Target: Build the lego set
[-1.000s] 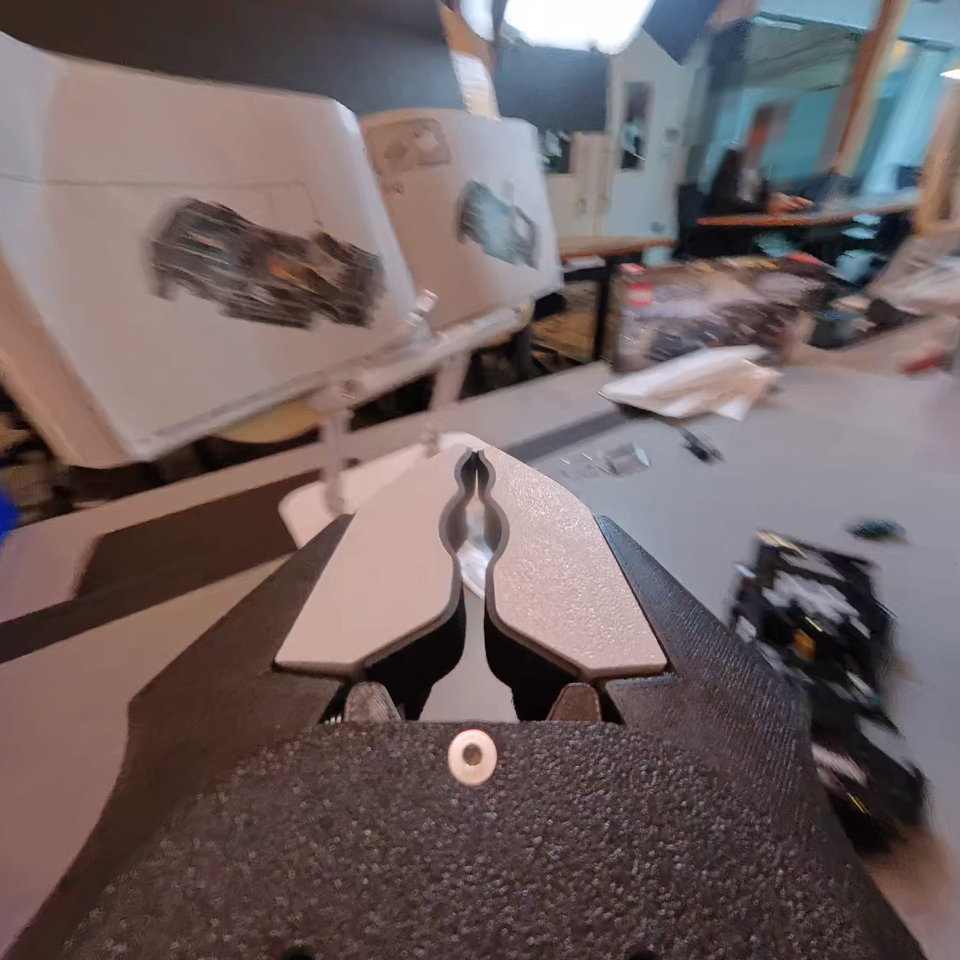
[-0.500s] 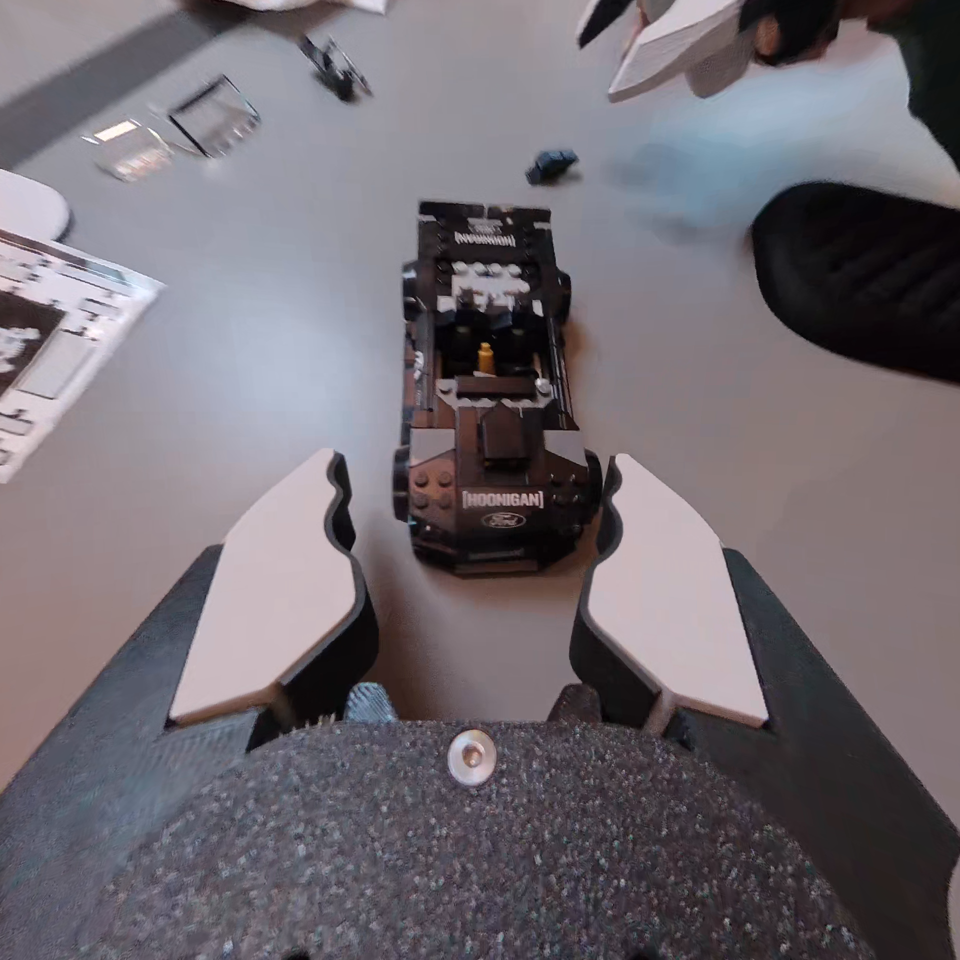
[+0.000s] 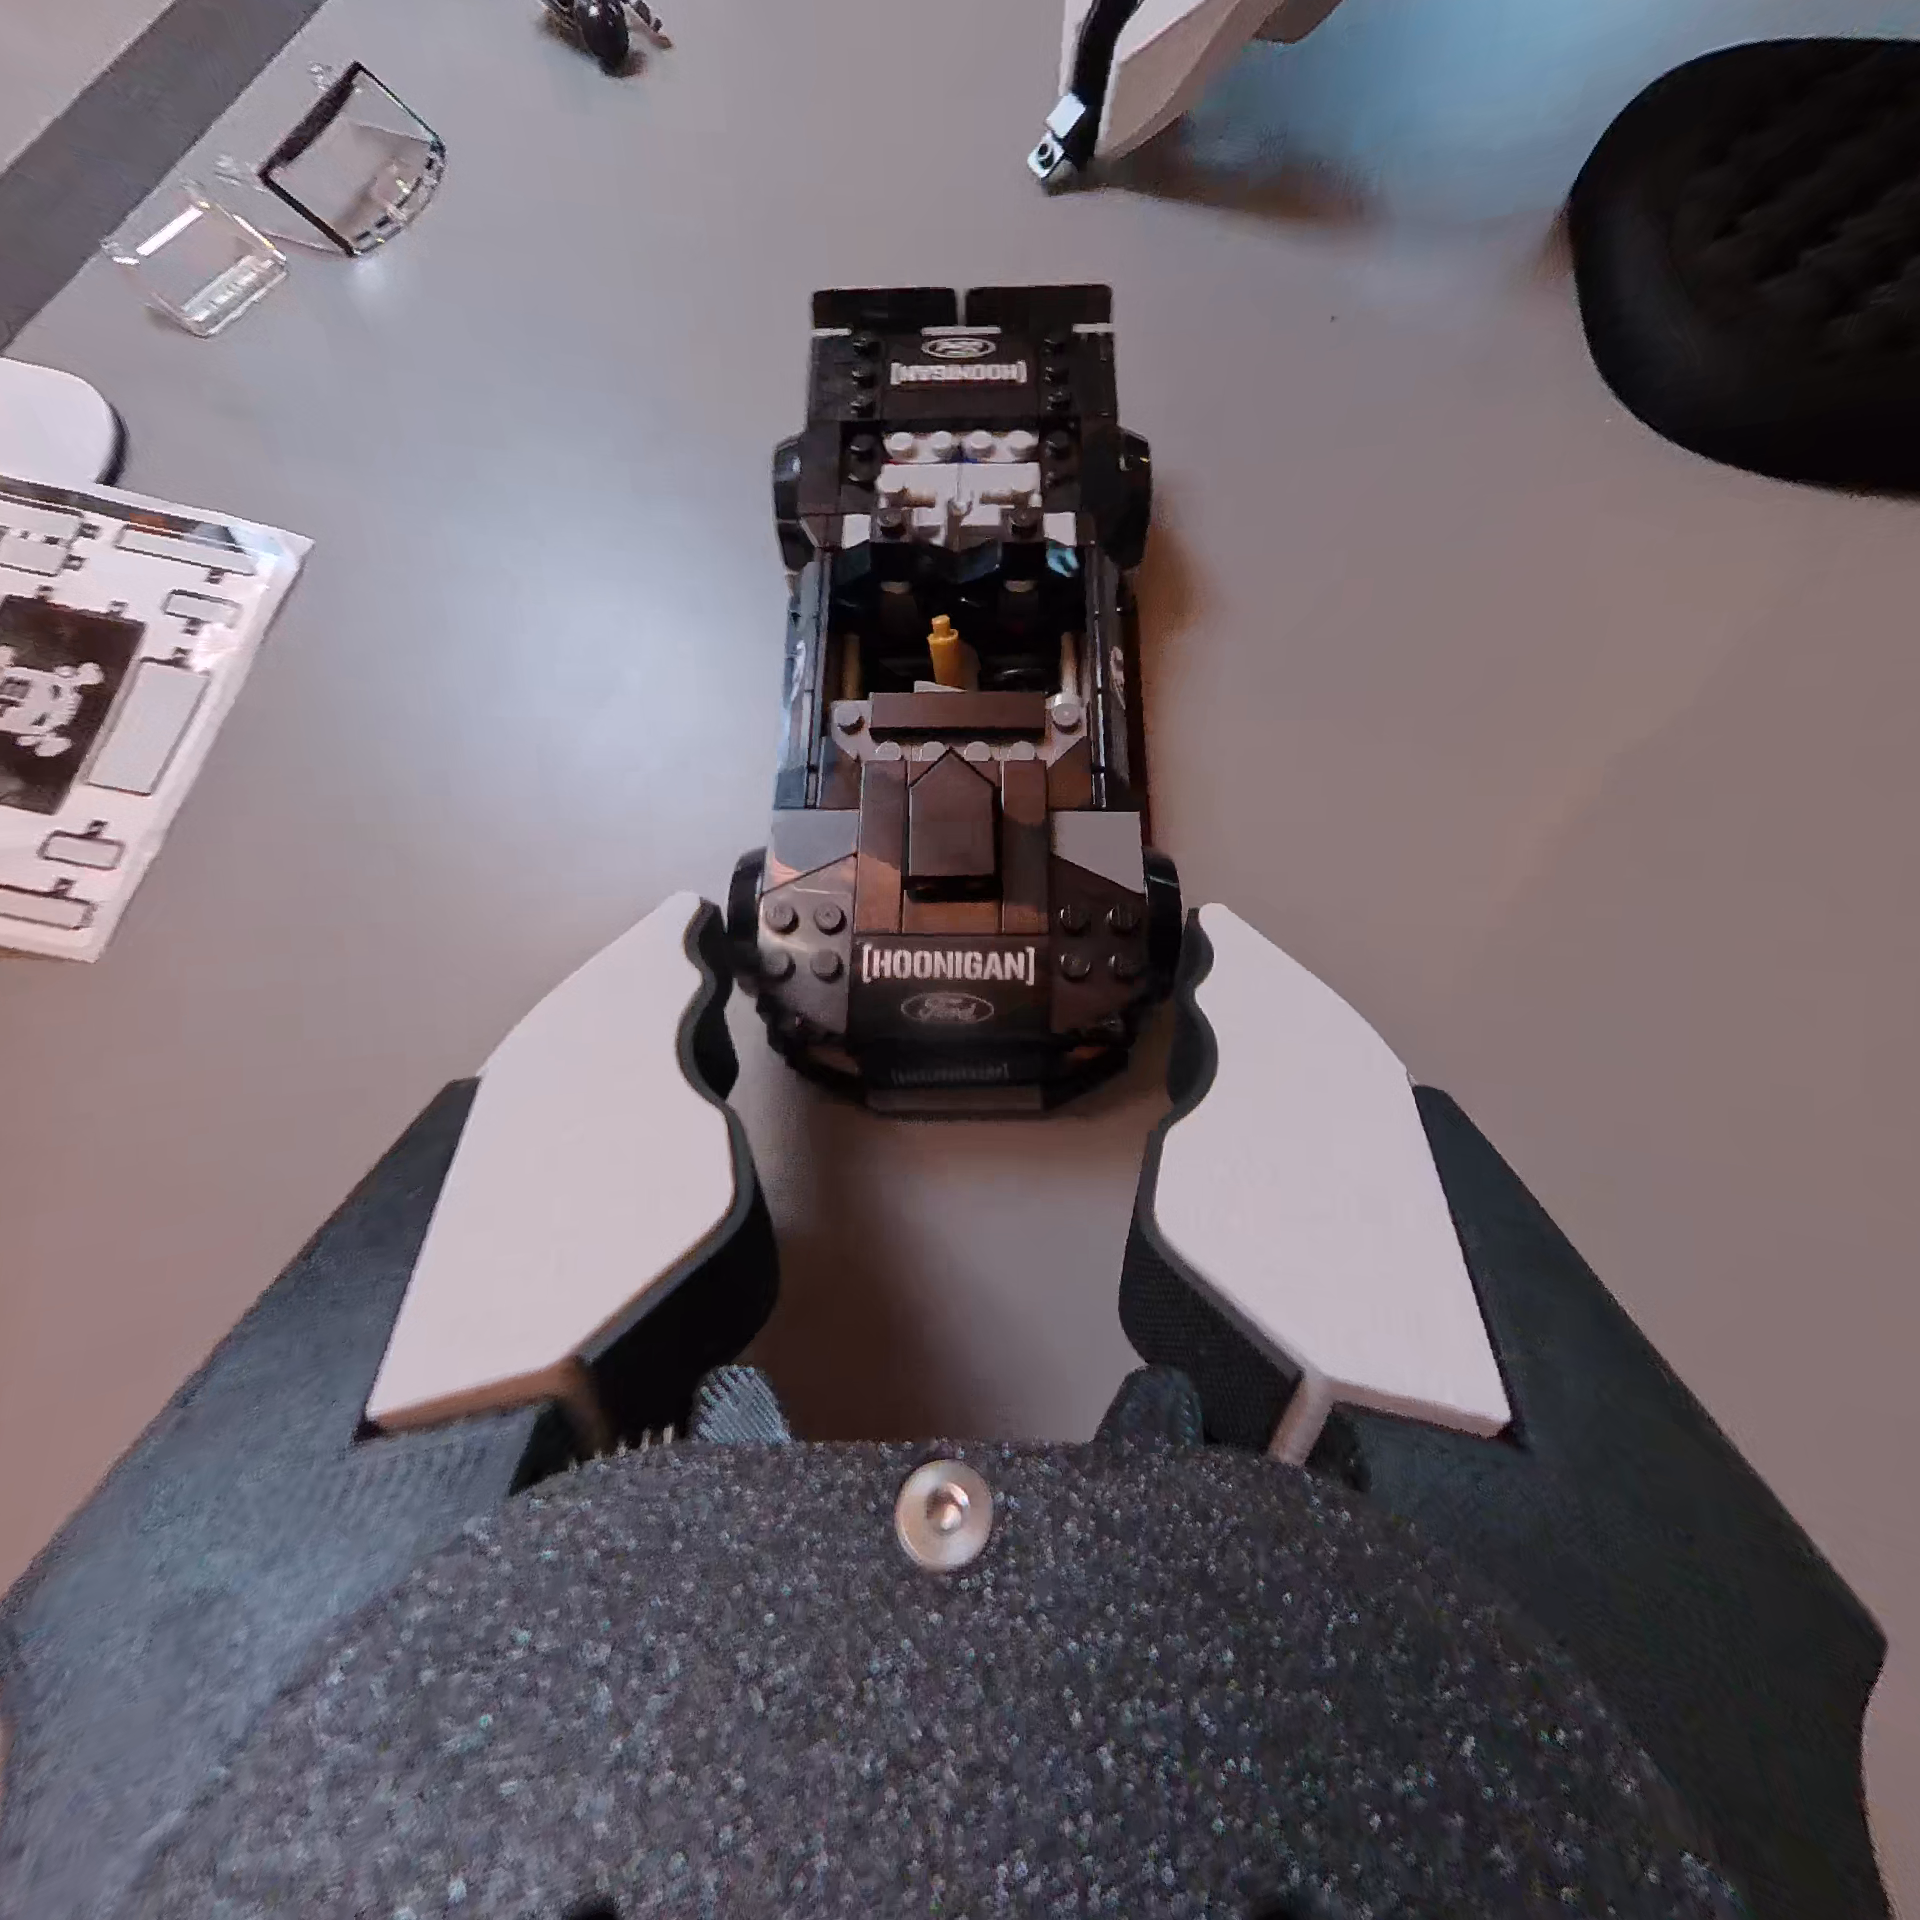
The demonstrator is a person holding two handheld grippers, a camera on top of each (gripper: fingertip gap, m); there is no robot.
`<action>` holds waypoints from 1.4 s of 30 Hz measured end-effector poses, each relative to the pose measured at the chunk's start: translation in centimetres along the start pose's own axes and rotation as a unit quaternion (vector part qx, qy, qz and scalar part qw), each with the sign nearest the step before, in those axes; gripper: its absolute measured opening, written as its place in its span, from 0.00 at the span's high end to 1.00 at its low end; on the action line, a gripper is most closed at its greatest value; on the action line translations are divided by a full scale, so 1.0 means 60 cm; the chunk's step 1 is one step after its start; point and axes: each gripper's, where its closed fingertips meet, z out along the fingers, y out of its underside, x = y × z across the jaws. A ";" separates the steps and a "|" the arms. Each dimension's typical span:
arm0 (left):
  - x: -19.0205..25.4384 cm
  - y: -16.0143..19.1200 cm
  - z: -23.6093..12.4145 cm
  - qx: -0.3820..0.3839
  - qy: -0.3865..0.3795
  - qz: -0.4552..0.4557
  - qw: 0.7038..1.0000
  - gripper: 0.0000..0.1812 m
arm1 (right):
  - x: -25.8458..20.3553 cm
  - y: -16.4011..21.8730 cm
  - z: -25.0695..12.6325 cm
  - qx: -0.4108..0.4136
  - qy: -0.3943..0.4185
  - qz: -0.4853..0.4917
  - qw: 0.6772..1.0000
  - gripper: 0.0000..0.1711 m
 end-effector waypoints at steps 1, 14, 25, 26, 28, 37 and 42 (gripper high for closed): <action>-0.005 0.000 -0.007 0.006 0.000 -0.004 1.000 0.55 | -0.002 -0.008 -0.006 0.020 -0.002 -0.011 1.000 0.95; 0.065 -0.156 -0.059 0.242 0.107 -0.046 0.963 0.81 | -0.220 -0.210 -0.088 0.312 -0.244 -0.119 0.911 0.95; 0.133 -0.150 -0.036 0.233 0.160 -0.009 0.959 0.86 | -0.287 -0.214 -0.076 0.321 -0.278 -0.146 0.893 0.95; 0.134 -0.150 -0.036 0.233 0.161 -0.010 0.959 0.86 | -0.287 -0.213 -0.076 0.322 -0.278 -0.146 0.893 0.95; 0.134 -0.150 -0.036 0.234 0.162 -0.011 0.958 0.87 | -0.286 -0.213 -0.076 0.324 -0.278 -0.144 0.893 0.95; 0.127 -0.145 -0.036 0.237 0.166 -0.029 0.957 0.95 | -0.280 -0.210 -0.075 0.328 -0.272 -0.138 0.894 0.95; 0.125 -0.146 -0.039 0.241 0.166 -0.033 0.956 0.94 | -0.281 -0.212 -0.076 0.331 -0.271 -0.140 0.893 0.95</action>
